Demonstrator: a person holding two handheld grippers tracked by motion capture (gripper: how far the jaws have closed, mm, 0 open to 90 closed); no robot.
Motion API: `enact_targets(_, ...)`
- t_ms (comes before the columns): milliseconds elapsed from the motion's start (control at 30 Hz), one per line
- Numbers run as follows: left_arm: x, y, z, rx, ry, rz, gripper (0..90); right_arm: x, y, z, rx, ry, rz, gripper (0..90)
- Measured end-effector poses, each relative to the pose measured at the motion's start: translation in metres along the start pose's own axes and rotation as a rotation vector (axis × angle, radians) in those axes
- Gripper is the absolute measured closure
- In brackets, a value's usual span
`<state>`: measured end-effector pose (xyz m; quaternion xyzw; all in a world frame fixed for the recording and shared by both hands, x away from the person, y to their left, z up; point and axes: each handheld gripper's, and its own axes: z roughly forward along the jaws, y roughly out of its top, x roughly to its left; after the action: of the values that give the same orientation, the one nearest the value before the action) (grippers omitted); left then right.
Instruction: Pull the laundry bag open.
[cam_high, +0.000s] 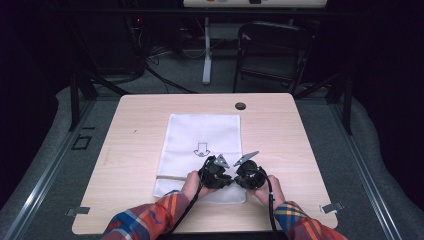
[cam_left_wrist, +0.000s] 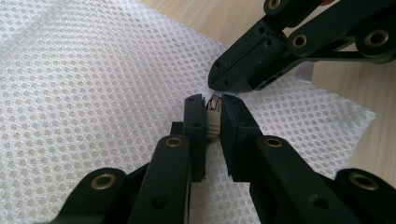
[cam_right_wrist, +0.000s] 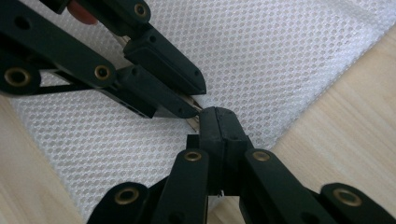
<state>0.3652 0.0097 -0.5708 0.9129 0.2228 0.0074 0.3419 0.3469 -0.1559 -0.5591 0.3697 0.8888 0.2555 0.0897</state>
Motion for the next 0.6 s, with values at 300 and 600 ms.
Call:
enact_targets(300, 0.0020, 0.0010, -0.0005, 0.006, -0.006, 0.001, 81.2, -0.0025, -0.0005, 0.0002, 0.009, 0.008, 0.021, 90.0)
enact_targets(600, 0.0035, 0.0011, -0.0016, 0.011, -0.006, -0.005, 81.3, -0.0038, -0.0005, 0.0002, 0.010, 0.002, 0.034, 90.0)
